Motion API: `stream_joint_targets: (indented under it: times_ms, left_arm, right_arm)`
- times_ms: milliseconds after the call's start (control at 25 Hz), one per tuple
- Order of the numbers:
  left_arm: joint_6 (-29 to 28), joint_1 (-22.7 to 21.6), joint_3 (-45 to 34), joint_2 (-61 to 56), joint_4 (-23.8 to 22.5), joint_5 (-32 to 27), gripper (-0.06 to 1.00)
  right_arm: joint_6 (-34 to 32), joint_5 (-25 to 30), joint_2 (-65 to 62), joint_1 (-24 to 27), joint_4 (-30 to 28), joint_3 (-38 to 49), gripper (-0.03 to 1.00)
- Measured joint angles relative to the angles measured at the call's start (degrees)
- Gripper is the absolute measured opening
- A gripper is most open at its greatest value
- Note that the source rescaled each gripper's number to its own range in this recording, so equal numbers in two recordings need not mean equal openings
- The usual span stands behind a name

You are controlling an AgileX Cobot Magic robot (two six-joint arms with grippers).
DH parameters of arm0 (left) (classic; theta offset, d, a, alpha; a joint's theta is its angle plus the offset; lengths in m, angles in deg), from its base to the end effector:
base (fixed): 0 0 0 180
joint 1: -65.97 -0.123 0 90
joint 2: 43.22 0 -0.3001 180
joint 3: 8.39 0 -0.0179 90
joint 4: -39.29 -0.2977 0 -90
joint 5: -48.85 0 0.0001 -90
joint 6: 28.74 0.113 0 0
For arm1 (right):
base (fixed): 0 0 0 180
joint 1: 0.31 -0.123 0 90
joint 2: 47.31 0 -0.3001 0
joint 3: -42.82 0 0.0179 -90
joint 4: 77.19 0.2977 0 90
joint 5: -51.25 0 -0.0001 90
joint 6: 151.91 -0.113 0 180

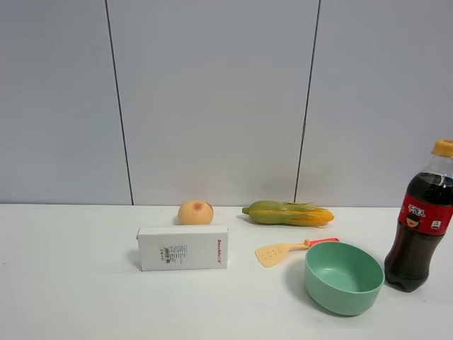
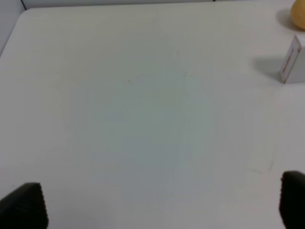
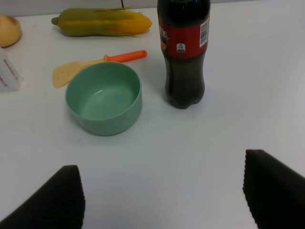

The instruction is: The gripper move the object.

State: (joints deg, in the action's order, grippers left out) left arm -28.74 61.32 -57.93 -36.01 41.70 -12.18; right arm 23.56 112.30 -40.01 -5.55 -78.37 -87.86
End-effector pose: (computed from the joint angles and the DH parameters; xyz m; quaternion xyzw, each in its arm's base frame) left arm 0.0415 -0.0008 0.2862 -0.0339 0.8553 0.0000 0.5170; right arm 0.0411 0.0017 0.2873 -0.0049 0.8556 0.0338 0.5165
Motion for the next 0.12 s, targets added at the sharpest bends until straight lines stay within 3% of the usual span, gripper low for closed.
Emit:
stream_joint_targets:
  times_ms: [120]
  left_arm:
    - [0.0,0.0,0.0,0.0,0.0,0.0,1.0]
  right_arm:
    - [0.1,0.0,0.0,0.0,0.0,0.0,0.79]
